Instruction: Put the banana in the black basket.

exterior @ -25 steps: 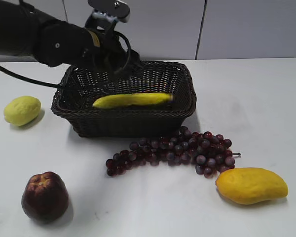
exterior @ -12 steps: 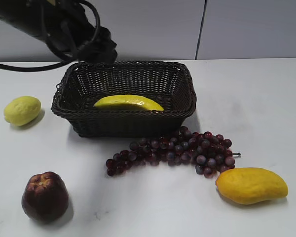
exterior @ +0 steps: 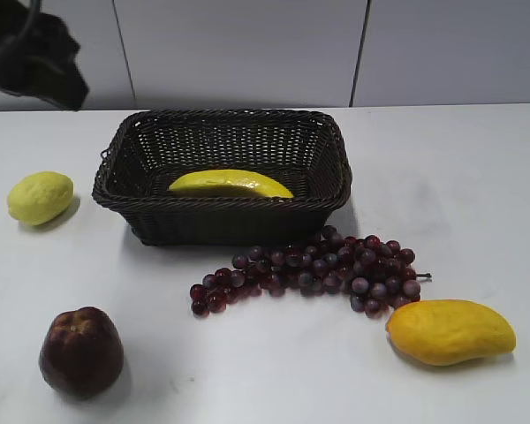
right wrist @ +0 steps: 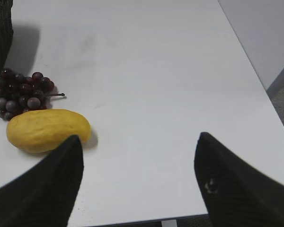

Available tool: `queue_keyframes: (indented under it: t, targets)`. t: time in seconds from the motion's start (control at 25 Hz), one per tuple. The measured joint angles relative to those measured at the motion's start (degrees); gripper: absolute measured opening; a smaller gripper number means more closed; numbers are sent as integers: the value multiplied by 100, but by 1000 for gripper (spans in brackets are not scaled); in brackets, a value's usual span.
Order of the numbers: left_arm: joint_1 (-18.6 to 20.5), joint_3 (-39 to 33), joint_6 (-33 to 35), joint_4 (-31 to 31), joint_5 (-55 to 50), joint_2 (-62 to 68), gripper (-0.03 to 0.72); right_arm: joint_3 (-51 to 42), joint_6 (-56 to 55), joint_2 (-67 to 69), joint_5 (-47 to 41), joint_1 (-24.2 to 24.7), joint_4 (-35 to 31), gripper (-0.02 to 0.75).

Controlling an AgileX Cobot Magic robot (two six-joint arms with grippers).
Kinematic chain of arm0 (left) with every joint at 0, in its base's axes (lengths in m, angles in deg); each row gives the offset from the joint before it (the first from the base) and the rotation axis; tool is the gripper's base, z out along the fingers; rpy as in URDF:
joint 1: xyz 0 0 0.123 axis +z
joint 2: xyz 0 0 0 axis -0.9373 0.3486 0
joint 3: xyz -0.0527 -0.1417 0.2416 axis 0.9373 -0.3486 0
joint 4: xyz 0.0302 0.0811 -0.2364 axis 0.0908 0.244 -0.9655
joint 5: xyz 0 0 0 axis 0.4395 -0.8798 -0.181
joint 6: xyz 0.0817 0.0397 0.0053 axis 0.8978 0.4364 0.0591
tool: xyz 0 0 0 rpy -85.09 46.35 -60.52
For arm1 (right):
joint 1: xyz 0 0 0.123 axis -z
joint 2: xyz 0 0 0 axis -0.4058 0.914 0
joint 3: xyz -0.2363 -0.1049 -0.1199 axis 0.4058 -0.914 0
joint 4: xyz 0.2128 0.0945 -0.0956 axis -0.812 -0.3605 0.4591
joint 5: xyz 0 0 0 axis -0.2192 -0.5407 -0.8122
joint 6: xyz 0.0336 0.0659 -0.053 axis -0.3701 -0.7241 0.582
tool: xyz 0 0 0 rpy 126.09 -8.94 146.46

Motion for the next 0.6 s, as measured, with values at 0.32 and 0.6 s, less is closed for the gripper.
queue_keyframes:
  t: [0.32, 0.6]
  targets:
    - [1103, -537, -73, 21, -671, -738, 594, 0, 0, 0, 0, 0, 0, 583]
    - [2128, -1660, 41, -157, -711, -1923, 594, 0, 0, 0, 0, 0, 0, 583]
